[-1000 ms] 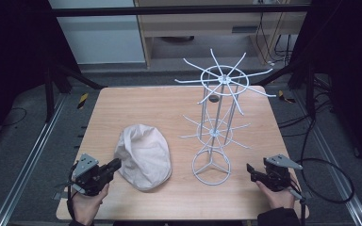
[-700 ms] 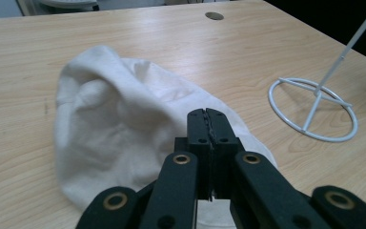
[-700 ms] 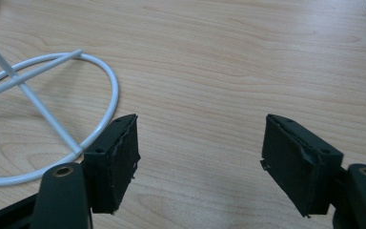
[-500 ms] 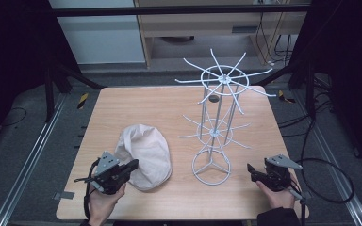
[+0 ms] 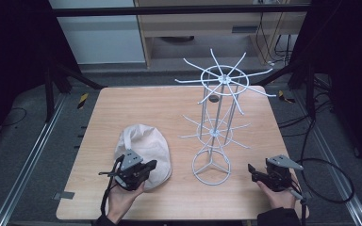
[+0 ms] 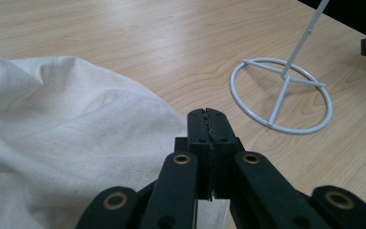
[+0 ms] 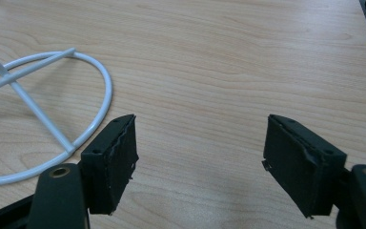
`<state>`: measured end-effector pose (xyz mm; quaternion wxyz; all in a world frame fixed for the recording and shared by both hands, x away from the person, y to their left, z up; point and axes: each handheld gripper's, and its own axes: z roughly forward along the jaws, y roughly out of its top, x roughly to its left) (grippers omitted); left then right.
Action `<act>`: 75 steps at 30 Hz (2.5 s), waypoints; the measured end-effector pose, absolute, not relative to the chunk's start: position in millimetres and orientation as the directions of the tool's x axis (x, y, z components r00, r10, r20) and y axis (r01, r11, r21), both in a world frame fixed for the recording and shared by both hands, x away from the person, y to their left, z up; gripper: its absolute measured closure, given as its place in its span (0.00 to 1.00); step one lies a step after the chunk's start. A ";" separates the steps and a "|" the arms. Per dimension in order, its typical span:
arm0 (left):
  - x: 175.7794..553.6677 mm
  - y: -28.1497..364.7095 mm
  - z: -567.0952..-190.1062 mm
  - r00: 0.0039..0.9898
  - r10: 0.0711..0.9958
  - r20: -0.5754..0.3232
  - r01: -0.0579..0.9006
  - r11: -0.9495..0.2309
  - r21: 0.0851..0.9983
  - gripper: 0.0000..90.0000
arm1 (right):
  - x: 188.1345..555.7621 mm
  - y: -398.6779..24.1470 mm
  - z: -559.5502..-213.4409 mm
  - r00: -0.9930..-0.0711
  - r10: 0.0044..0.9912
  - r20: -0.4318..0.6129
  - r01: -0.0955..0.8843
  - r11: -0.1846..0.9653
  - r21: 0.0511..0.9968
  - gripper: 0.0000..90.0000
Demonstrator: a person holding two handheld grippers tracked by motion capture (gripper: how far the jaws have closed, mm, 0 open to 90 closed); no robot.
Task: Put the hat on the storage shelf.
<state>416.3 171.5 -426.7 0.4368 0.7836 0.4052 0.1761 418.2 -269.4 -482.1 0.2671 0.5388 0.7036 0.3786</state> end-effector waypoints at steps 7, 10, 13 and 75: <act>422.3 152.1 -440.2 0.623 0.780 -0.069 0.504 -0.332 0.797 1.00 | 419.3 -268.7 -482.1 -0.280 0.959 0.029 0.554 0.137 0.821 0.31; 425.0 142.7 -449.3 0.633 0.771 -0.064 0.517 -0.360 0.776 1.00 | 419.1 -268.3 -481.6 -0.286 0.958 0.029 0.552 0.140 0.822 0.33; 425.6 140.1 -454.0 0.637 0.769 -0.057 0.524 -0.376 0.764 1.00 | 419.0 -268.3 -481.3 -0.288 0.957 0.029 0.552 0.141 0.822 0.34; 421.9 139.0 -474.0 0.639 0.769 -0.040 0.560 -0.428 0.709 1.00 | 418.5 -268.7 -481.6 -0.290 0.957 0.026 0.565 0.149 0.812 0.38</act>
